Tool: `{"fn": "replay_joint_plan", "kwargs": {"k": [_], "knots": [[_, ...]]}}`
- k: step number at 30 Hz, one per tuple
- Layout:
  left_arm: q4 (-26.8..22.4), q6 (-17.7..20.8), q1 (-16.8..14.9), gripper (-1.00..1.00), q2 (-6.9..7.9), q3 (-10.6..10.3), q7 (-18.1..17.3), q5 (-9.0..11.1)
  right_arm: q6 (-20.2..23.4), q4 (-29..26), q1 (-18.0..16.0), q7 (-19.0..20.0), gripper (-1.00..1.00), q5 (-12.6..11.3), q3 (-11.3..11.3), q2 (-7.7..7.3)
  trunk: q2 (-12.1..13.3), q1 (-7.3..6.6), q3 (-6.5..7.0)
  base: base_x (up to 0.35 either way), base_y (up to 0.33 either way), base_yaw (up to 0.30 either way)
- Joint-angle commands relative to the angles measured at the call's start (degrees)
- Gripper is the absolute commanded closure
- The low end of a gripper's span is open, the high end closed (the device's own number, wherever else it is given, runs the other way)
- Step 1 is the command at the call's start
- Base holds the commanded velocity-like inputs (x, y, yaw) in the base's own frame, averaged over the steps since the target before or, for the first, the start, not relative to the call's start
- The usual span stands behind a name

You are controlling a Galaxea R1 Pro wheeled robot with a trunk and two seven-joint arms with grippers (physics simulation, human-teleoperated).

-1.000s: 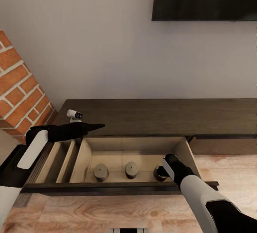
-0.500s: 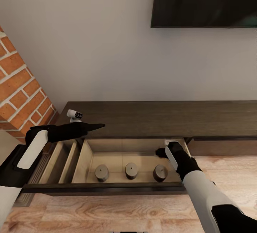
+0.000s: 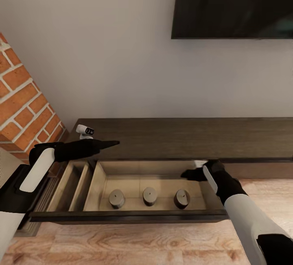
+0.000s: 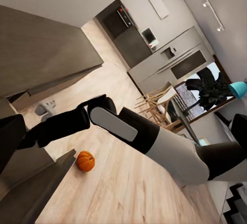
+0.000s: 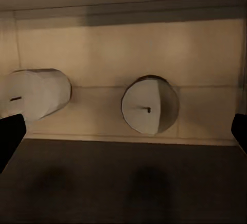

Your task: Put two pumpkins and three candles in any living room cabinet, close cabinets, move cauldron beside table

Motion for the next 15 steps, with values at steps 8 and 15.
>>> {"fn": "replay_joint_plan", "kwargs": {"k": [8,15], "knots": [[0.04,-0.05,0.00,-1.00,0.00,0.00,0.00,-0.14,3.05,-0.16,-0.01,11.02,-1.00,0.24,0.09,-3.34,3.22,-1.76,1.44,0.000,0.000,0.000],[1.40,-0.44,0.00,-1.00,-0.55,-0.34,0.13,-0.37,3.09,-0.51,0.19,26.23,-1.00,0.50,0.22,-6.57,3.63,-1.98,1.62,0.000,0.000,0.000]]}}
